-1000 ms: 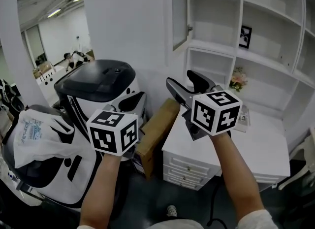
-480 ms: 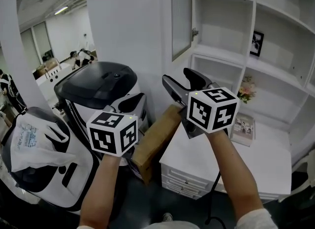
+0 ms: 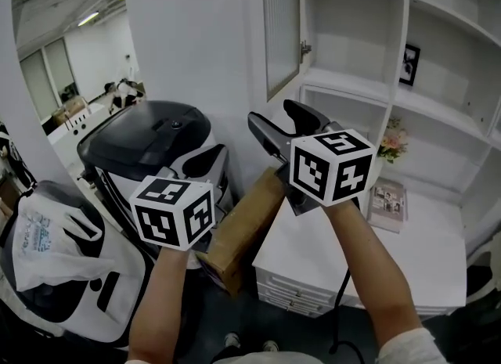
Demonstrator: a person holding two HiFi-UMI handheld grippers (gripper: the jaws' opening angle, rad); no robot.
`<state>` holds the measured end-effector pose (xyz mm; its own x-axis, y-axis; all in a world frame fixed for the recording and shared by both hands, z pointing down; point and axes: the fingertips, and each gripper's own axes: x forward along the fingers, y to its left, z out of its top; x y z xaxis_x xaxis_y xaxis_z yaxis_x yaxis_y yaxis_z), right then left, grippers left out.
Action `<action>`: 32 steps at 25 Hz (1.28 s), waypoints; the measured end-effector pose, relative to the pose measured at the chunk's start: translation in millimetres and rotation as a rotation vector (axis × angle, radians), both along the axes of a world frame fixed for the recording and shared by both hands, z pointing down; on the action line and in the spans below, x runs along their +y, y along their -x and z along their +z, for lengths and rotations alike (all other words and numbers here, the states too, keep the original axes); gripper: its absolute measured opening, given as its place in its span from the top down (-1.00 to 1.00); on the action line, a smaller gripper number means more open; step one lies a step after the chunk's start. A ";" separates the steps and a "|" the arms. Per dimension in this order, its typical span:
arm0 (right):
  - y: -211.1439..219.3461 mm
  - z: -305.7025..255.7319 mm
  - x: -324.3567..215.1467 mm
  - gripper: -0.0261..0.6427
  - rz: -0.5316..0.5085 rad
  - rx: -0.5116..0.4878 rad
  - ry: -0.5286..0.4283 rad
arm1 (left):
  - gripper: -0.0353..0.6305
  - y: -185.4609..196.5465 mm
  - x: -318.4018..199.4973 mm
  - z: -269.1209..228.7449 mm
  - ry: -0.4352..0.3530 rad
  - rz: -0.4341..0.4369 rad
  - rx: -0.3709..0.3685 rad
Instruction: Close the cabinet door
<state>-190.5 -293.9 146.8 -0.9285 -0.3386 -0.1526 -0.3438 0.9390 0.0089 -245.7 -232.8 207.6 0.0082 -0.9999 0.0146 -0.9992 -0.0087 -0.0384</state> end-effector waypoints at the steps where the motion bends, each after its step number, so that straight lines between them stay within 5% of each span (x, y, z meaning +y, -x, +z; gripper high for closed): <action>1: 1.6 -0.4 -2.4 0.03 0.008 0.001 -0.002 | 0.90 1.7 -3.5 -1.5 -0.005 0.010 -0.001; 21: 36.8 -18.0 -13.8 0.07 0.311 -0.011 -0.035 | 0.90 38.1 -58.7 -7.9 -0.040 0.389 0.006; 32: 37.6 -6.1 -24.2 0.27 0.421 0.003 0.025 | 0.90 46.7 -59.3 -7.5 -0.037 0.480 0.009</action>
<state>-228.1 -318.1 140.6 -0.7085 -0.6923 -0.1372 -0.6977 0.7163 -0.0111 -292.4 -292.1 200.2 0.4688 -0.8830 -0.0232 -0.8830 -0.4678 -0.0390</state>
